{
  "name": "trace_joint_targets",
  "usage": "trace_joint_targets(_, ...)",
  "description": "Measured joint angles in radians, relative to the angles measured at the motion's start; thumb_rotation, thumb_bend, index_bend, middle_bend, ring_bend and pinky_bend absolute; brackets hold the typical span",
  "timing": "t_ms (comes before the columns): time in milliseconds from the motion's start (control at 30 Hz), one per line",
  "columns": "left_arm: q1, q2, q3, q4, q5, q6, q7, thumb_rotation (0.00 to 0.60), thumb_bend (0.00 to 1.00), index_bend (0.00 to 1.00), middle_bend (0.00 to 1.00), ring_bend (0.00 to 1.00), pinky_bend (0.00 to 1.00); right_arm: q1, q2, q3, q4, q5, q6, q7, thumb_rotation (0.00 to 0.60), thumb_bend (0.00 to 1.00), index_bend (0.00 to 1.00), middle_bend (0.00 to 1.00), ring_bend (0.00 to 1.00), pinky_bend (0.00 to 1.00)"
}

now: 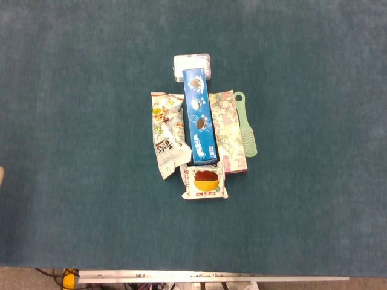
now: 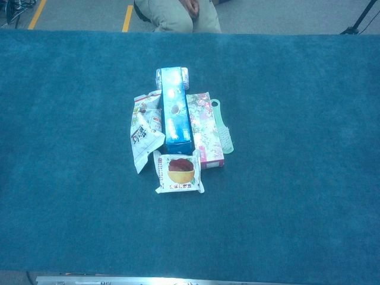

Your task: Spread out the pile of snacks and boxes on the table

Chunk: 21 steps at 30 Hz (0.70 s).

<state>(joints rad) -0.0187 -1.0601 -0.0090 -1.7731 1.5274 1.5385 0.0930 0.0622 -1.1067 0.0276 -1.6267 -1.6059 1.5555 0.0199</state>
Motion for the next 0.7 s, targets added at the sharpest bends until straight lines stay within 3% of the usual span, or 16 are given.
trace_joint_targets(700, 0.01, 0.009, 0.012, -0.012, 0.01, 0.004, 0.005, 0.6, 0.29, 0.28, 0.22, 0.14, 0.16, 0.024, 0.013, 0.0, -0.005, -0.038, -0.02, 0.006, 0.6, 0.06, 0.41, 0.41, 0.4, 0.56)
